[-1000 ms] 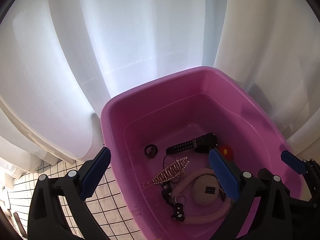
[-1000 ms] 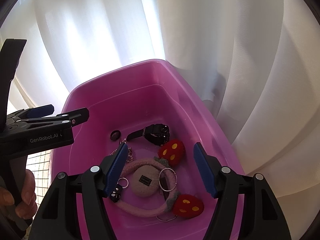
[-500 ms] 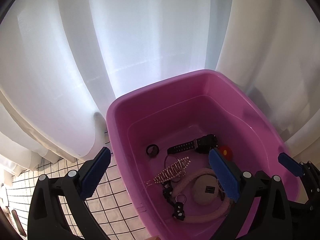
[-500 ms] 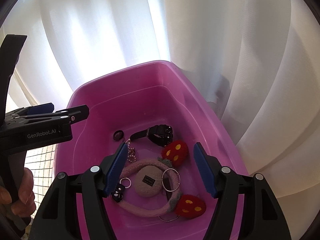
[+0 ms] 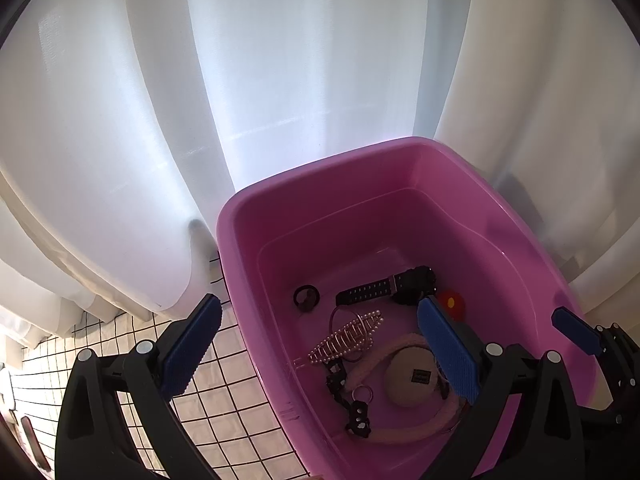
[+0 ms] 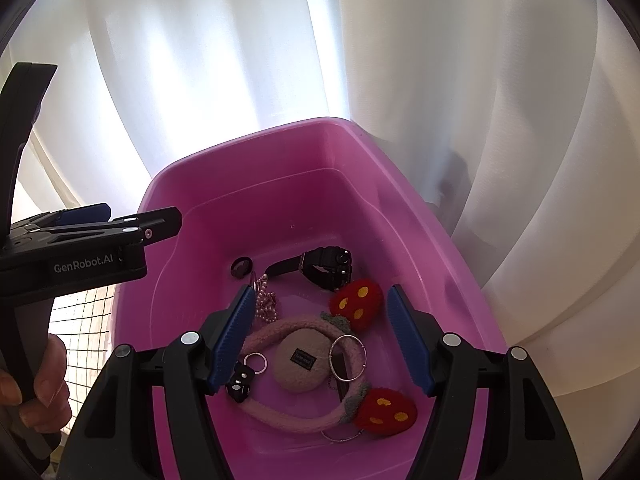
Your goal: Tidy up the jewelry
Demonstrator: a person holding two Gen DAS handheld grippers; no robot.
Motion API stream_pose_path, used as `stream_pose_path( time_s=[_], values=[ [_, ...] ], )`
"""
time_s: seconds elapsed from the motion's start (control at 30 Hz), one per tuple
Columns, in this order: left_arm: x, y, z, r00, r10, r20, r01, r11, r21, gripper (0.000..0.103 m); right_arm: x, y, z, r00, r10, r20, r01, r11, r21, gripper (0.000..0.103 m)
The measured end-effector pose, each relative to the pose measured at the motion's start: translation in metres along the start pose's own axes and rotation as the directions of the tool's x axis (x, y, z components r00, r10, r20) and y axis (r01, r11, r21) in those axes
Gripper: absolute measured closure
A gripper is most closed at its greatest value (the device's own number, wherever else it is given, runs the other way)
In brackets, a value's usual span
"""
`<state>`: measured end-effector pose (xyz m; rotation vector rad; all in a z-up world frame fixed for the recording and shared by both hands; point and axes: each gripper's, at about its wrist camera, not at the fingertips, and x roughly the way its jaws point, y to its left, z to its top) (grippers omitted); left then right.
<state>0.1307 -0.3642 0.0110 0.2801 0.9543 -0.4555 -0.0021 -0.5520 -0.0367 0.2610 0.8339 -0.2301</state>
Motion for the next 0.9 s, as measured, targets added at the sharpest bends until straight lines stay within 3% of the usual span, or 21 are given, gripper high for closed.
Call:
stream_pose_path(
  time_s=[0.9],
  values=[
    [-0.0029,0.0069,-0.0038,1.000,0.007,-0.003,-0.007,0.999,-0.032,0.006,-0.0005,0.0013,-0.0062,1.000,0.005,0.003,-0.005,1.000,0.007,0.036]
  ],
)
